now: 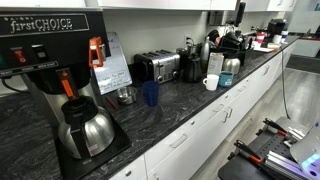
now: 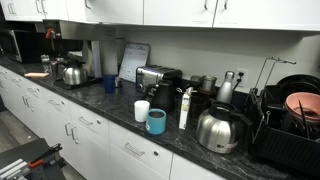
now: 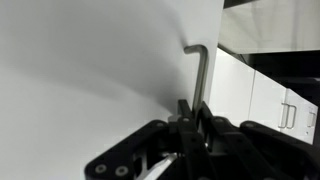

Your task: Close the open overheard cabinet door

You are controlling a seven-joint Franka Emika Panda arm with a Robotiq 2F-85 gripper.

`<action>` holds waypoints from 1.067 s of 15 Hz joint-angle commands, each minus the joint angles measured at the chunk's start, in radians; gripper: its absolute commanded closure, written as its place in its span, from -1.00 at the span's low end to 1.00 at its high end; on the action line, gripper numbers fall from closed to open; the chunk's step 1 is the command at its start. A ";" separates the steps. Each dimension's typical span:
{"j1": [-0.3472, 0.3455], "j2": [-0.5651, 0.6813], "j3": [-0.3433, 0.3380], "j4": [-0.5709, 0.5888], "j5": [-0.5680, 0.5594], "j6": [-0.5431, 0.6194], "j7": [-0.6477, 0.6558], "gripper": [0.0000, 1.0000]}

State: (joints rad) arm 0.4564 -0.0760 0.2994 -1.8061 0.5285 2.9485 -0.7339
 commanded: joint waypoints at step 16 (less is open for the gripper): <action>0.039 0.330 -0.061 0.390 -0.948 -0.048 0.751 0.41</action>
State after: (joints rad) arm 0.4690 0.2196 0.2449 -1.4714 -0.3369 2.9375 0.0872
